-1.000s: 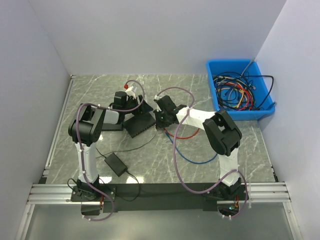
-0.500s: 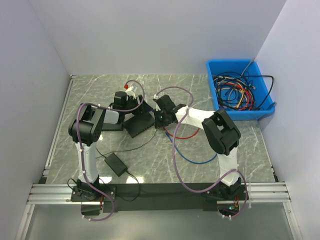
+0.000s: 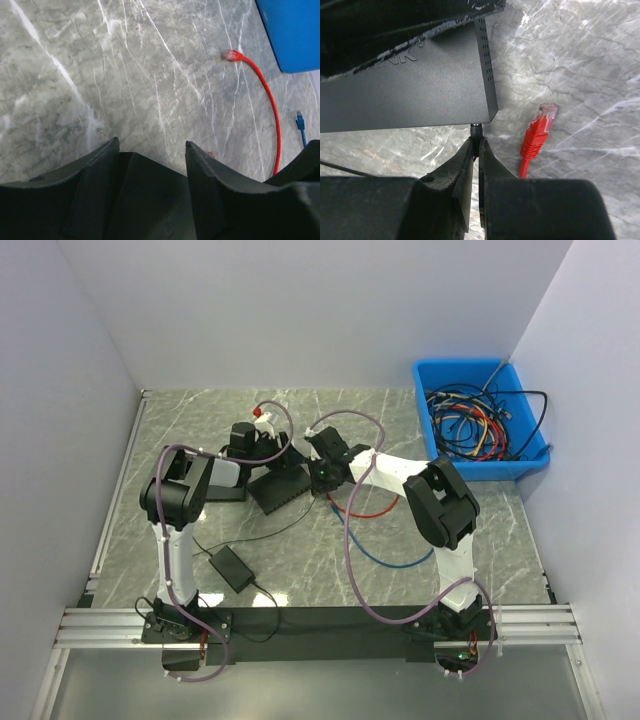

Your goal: Insert the plug into the switch port

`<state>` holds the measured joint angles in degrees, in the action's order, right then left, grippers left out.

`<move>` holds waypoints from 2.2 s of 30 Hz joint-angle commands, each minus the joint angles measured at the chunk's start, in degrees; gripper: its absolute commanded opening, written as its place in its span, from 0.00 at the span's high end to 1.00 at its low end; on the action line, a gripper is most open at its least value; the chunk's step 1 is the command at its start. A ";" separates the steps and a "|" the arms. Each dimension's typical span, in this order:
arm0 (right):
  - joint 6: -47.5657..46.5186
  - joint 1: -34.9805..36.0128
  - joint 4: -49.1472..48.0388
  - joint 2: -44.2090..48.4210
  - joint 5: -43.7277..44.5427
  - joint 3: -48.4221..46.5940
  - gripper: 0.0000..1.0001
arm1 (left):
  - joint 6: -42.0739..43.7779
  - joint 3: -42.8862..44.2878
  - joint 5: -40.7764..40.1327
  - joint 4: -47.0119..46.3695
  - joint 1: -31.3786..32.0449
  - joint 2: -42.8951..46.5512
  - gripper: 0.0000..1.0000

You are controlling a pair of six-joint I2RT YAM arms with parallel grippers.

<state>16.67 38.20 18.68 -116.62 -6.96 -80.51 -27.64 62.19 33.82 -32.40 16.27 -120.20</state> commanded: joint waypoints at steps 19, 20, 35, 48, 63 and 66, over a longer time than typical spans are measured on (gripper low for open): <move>-6.55 -0.40 -4.88 -1.77 6.17 -6.67 1.00 | 5.22 2.40 5.73 6.29 3.32 -5.57 0.62; -6.91 -0.40 -4.44 -1.86 6.61 -7.03 1.00 | 5.75 2.93 5.47 7.60 3.94 -6.18 0.63; -9.90 -0.31 -4.25 -4.59 9.16 -13.36 1.00 | 9.44 6.27 5.29 12.54 5.87 -7.68 0.67; -12.98 -0.75 -11.38 -1.86 11.09 -12.83 1.00 | 11.55 7.15 5.73 14.39 7.11 -7.94 0.69; -14.29 -3.04 -20.80 -1.66 7.14 -12.63 1.00 | 12.78 7.94 6.08 15.53 7.63 -8.21 0.71; -13.94 -3.48 -17.99 -4.84 7.14 -15.37 1.00 | 12.87 8.12 6.17 15.79 7.72 -8.38 0.71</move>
<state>2.87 36.32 21.91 -120.81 -1.02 -88.14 -14.55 72.34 30.87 -28.16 18.48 -125.43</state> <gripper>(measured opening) 0.099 0.310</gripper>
